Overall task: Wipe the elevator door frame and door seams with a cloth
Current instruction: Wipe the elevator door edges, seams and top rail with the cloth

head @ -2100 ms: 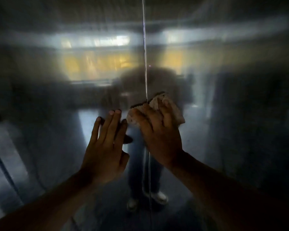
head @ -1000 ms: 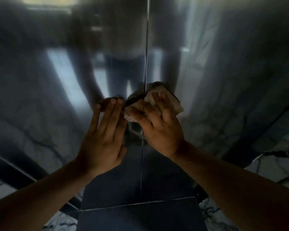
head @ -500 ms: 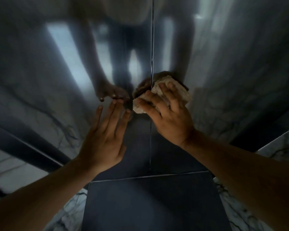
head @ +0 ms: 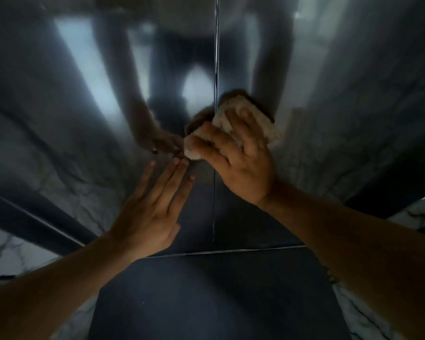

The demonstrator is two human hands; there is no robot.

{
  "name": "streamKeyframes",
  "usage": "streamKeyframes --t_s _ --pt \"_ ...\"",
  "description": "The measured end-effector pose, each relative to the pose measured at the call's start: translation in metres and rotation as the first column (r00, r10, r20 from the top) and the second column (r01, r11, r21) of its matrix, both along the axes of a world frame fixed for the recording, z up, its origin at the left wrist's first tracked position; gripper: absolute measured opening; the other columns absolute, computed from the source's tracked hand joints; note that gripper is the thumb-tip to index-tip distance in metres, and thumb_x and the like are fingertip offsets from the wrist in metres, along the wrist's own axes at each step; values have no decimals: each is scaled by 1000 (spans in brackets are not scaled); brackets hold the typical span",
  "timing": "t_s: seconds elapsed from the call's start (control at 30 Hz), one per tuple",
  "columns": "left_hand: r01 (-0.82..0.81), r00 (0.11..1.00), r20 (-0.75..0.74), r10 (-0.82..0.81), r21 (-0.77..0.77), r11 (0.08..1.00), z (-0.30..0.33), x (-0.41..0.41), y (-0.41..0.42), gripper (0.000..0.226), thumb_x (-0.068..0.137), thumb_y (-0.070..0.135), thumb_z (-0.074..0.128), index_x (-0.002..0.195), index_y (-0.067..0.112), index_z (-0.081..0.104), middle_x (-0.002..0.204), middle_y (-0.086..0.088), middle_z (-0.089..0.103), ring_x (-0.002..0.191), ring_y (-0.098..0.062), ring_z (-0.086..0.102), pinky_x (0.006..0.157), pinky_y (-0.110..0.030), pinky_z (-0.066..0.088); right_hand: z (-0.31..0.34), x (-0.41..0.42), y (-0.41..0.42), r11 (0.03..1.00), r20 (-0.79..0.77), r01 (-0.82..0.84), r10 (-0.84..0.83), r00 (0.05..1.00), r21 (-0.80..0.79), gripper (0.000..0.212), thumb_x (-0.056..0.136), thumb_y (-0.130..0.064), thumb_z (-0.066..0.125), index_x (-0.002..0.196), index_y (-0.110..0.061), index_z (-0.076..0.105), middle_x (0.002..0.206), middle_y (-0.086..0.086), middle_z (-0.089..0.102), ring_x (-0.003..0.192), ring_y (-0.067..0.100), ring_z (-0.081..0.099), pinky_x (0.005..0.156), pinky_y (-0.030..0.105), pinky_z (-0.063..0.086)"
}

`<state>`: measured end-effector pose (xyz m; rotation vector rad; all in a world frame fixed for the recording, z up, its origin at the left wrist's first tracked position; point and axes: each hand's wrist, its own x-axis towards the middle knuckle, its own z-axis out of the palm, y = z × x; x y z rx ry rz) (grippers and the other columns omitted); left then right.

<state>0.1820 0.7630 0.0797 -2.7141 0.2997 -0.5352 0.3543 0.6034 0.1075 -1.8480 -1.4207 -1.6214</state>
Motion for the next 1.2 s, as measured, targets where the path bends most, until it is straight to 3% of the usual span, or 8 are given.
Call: streamKeyframes --t_s 0.27,0.43,0.53,0.67,0.77,0.9,0.97,1.2 --pt "32 999 5 -32 43 999 -73 -5 -3 96 67 31 71 148 -7 36 159 -32 19 150 -45 18 114 -70 21 -29 -1 11 997 -11 15 -14 1000 81 32 102 -16 43 133 -24 46 135 4 40 126 38 36 108 57 37" --pt "-4 998 62 0 70 998 -86 1 7 99 66 36 71 148 -7 36 159 -33 19 150 -45 17 115 -69 21 -30 0 13 995 -1 36 -36 999 93 33 97 -13 55 128 -20 61 131 9 57 123 42 45 108 58 35" --pt "-28 994 112 21 57 998 -90 2 14 98 68 36 70 149 -7 34 160 -32 16 151 -43 14 115 -70 19 -34 -7 10 995 -5 68 -68 998 71 36 92 -8 52 124 -15 68 126 14 63 122 42 47 104 60 39" --pt "-132 979 153 132 -7 991 -95 3 21 94 73 36 63 151 -5 31 162 -30 15 152 -41 12 115 -68 19 -66 -10 9 997 18 74 -75 997 26 49 84 -1 55 130 -15 55 129 12 59 123 41 50 105 61 36" --pt "-166 971 168 169 -30 986 -108 0 18 94 74 36 61 152 -4 28 163 -29 11 153 -40 6 116 -67 19 -99 -8 8 997 30 76 -75 997 -35 47 89 0 51 134 -15 50 128 13 63 121 42 56 106 63 34" --pt "-156 974 162 161 -39 987 -134 -3 11 97 69 35 64 152 -4 31 161 -28 19 153 -39 10 116 -67 19 -129 -7 4 998 12 62 -62 998 -21 42 92 -1 53 131 -16 60 125 13 65 126 46 45 107 63 34" --pt "-149 977 154 151 -26 989 -148 -2 9 99 67 34 65 152 -4 30 161 -27 20 153 -39 11 117 -67 17 -138 -8 3 999 17 45 -44 999 -29 40 94 -4 52 132 -16 55 125 13 64 127 44 39 110 61 32" --pt "-129 985 108 131 -28 991 -181 5 -7 95 68 33 60 150 -6 32 160 -30 22 152 -42 13 116 -67 20 -161 0 0 998 24 31 -30 999 -52 35 100 -11 49 132 -19 59 131 11 59 128 43 40 113 58 29"
